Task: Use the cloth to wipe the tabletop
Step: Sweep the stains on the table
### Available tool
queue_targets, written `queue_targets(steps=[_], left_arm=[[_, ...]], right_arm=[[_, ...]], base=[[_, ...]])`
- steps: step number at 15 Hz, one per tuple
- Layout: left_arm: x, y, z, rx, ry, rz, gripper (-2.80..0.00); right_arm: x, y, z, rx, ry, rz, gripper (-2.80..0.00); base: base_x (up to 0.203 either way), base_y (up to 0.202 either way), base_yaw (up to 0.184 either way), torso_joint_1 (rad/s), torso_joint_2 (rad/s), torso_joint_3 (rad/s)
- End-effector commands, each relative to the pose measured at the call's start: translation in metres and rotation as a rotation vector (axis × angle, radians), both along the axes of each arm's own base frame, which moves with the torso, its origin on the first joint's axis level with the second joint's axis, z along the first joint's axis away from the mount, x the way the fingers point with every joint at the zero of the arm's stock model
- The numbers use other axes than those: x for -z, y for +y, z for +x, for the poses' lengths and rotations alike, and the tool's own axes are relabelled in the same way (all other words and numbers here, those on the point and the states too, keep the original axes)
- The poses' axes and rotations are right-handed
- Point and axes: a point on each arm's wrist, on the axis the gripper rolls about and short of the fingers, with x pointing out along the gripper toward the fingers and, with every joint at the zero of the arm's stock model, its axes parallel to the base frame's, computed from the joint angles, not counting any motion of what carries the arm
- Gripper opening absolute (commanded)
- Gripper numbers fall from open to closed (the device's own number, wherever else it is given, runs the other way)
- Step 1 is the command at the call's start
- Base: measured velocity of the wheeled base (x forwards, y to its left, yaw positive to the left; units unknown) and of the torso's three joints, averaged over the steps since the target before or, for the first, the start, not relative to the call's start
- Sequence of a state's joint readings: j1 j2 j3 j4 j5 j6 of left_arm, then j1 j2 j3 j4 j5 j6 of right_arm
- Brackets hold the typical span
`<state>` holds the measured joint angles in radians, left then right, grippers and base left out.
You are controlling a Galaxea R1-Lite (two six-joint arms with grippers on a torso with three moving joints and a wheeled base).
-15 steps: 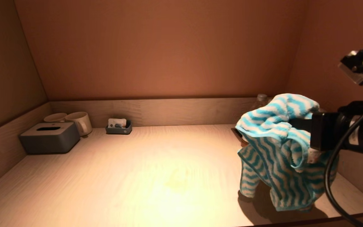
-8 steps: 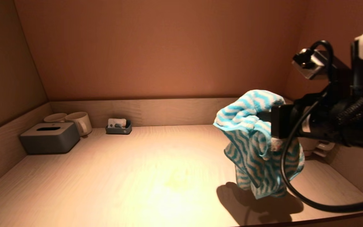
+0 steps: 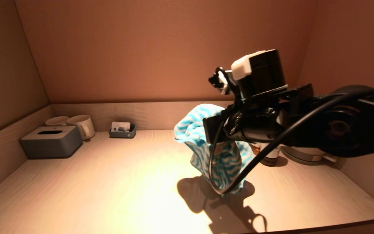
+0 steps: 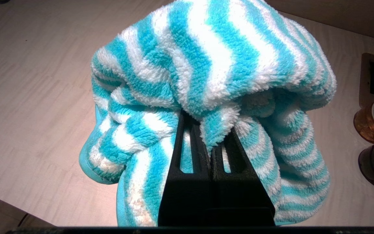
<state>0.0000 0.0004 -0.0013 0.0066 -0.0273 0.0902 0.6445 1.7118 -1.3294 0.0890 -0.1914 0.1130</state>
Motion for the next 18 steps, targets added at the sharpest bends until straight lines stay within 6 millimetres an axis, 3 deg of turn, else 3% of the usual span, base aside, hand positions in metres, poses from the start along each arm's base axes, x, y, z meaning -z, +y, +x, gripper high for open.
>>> queue_targets(steps=[1, 5, 8, 13, 16, 18], left_arm=[[0.0, 0.0, 0.0, 0.0, -0.001, 0.0, -2.8], [0.0, 0.0, 0.0, 0.0, 0.001, 0.003, -2.8], [0.0, 0.0, 0.0, 0.0, 0.0, 0.002, -2.8], [0.0, 0.0, 0.0, 0.0, -0.001, 0.0, -2.8], [0.0, 0.0, 0.0, 0.0, -0.001, 0.0, -2.8], [0.0, 0.0, 0.0, 0.0, -0.002, 0.0, -2.8]], right_arm=[[0.021, 0.023, 0.011, -0.017, 0.042, -0.042, -2.8], [0.069, 0.082, 0.012, -0.106, 0.116, -0.134, -2.8], [0.1, 0.113, 0.002, -0.161, 0.173, -0.175, -2.8], [0.14, 0.129, 0.008, -0.151, 0.249, -0.216, -2.8], [0.148, 0.133, 0.012, -0.145, 0.26, -0.22, -2.8], [0.162, 0.138, 0.034, -0.08, 0.255, -0.212, -2.8]], base=[[0.0, 0.0, 0.0, 0.0, 0.0, 0.0], [0.0, 0.0, 0.0, 0.0, 0.0, 0.0], [0.0, 0.0, 0.0, 0.0, 0.0, 0.0], [0.0, 0.0, 0.0, 0.0, 0.0, 0.0], [0.0, 0.0, 0.0, 0.0, 0.0, 0.0], [0.0, 0.0, 0.0, 0.0, 0.0, 0.0]])
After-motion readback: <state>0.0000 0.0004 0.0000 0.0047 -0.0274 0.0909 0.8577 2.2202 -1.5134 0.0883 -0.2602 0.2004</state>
